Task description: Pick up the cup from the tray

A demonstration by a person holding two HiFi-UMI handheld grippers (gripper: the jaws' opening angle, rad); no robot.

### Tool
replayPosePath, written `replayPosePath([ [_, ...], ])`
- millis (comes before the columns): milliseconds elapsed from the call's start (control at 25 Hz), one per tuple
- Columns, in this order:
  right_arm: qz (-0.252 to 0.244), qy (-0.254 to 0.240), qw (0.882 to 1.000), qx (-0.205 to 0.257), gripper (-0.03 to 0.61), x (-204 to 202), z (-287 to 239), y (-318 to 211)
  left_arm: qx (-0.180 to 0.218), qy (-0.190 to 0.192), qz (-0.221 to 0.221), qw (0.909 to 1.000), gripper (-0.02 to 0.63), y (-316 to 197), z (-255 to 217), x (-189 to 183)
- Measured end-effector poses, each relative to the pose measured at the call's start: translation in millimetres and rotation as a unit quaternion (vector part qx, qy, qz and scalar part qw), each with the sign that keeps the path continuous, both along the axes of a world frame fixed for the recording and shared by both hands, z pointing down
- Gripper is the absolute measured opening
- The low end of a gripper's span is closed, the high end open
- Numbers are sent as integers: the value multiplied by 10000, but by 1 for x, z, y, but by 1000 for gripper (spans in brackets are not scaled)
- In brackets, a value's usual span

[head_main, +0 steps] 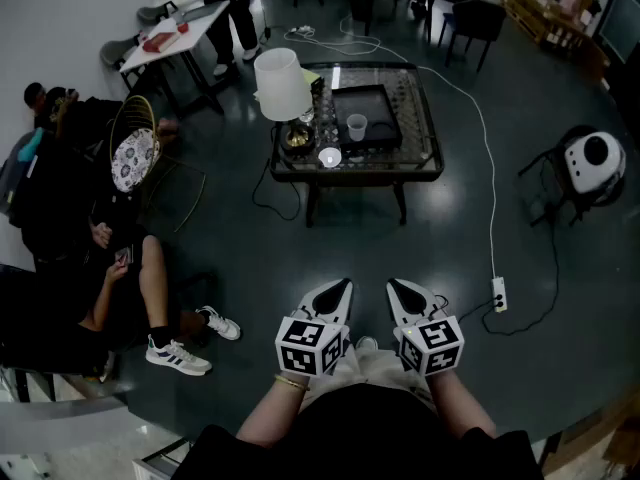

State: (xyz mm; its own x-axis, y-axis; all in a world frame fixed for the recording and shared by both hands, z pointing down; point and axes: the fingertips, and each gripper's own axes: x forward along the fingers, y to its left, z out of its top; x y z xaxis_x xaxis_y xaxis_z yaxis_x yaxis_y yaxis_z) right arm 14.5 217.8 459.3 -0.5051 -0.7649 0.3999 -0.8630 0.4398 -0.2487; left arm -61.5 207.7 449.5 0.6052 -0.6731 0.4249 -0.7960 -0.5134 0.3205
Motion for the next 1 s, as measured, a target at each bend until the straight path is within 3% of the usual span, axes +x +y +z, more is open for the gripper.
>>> replayPosePath([
  [480,-356,84,9992,152,11,-18,-10,30,13,-224,89,9997,11,35,5,15],
  [1000,-459,-31,9986,258,11,0,-10,24,81,-120,-277,9995,11,28,4,17],
])
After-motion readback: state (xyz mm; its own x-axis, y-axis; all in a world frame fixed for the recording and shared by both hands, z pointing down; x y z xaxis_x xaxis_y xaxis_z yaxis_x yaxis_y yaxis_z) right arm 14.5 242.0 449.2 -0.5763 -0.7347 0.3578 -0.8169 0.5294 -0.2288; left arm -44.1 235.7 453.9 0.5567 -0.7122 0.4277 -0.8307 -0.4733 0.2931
